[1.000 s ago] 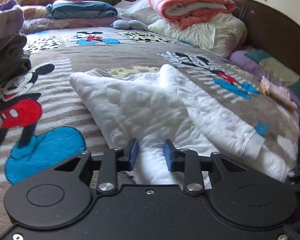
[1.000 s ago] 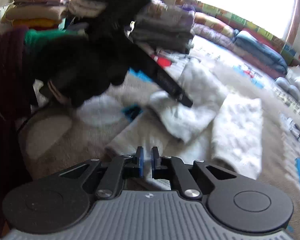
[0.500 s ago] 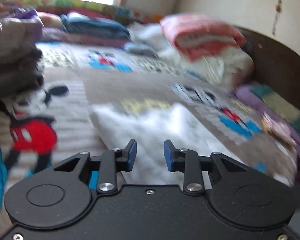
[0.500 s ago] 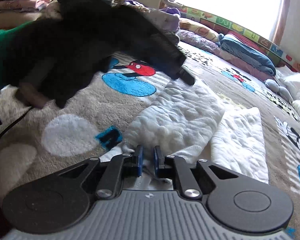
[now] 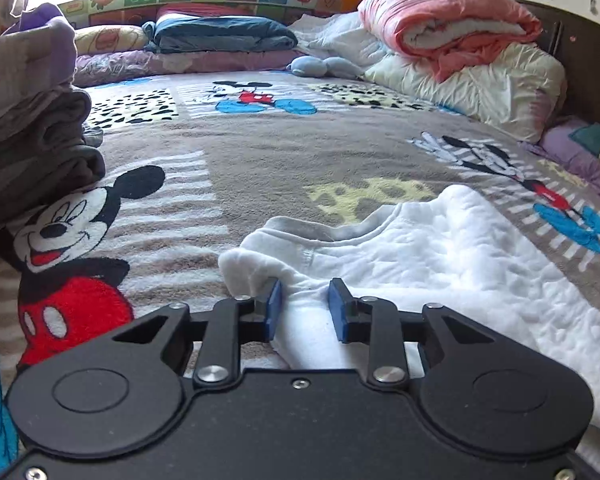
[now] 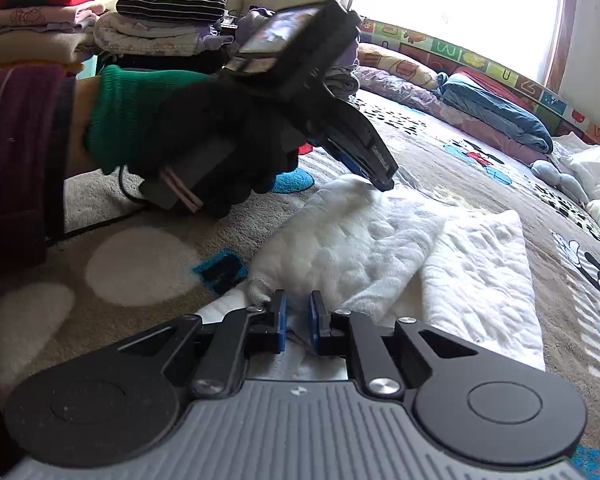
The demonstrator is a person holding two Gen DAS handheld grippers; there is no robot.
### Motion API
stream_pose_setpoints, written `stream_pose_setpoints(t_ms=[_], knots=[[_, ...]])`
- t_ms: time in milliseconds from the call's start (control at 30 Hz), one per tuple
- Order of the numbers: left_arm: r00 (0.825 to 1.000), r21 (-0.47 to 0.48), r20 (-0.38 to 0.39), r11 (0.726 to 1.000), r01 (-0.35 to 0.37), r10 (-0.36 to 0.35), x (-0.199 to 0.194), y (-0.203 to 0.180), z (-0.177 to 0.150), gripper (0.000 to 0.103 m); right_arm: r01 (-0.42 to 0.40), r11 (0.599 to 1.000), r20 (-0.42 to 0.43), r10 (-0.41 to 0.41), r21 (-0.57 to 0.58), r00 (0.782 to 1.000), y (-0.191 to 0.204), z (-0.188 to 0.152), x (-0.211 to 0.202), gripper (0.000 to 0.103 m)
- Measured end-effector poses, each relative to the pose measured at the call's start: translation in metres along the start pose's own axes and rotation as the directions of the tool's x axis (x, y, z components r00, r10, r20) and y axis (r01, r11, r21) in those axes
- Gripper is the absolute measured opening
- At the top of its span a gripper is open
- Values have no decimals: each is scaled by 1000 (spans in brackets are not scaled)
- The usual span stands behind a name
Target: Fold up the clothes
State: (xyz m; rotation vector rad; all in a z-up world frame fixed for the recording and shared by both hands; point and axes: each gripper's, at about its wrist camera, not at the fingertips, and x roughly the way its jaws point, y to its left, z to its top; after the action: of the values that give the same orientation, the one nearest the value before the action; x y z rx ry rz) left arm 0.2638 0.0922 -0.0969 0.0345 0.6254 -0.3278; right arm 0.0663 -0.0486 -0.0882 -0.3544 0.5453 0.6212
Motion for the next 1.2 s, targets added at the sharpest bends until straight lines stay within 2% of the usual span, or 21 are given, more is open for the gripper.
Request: stream_pose_setpoints(t_ms=[200,300,400,433,533,600,667,800,933,1133,1200], knots=[[1000,10,8,999,-30,30,5,-2,0,29,-2,1000,3,2,17,1000,-1,-1,0,14],[999,-20,23,999,-30,31,-12,-2,6,28,-3,1000,0,3,18,1000,-1,-1,0,14],[997,9,66,999,-44,43,-37,-7,13,27,-5,1000,-9,5,14,1000,-2,1,0,14],[997,19,76,999,-34,32,-44,-9,13,27,-4,1000,-10,4,15,1000,-1,2,0,14],[993,38,92,997,74,-77,-60,-13,13,27,-1,1000,-7,1,18,1000,0,1,0,14],[987,72,79,988,137,-143,-59,-21,10,27,-3,1000,-5,3,24,1000,-1,1,0,14],[984,107,51,980,166,-172,-49,-31,5,27,-4,1000,-3,4,25,1000,-1,0,0,14],[991,161,-15,978,133,-132,-20,-46,-5,28,-1,1000,11,1,22,1000,0,-3,0,14],[998,238,-23,969,65,-61,-8,-58,-10,29,-7,1000,31,6,29,1000,-2,-8,-1,15],[997,182,2,980,78,-79,-5,-44,-17,31,-22,999,48,20,43,999,-6,-11,-2,15],[994,131,-1,985,108,-109,-13,-39,-13,30,-20,999,52,18,40,998,-6,-12,-3,15]])
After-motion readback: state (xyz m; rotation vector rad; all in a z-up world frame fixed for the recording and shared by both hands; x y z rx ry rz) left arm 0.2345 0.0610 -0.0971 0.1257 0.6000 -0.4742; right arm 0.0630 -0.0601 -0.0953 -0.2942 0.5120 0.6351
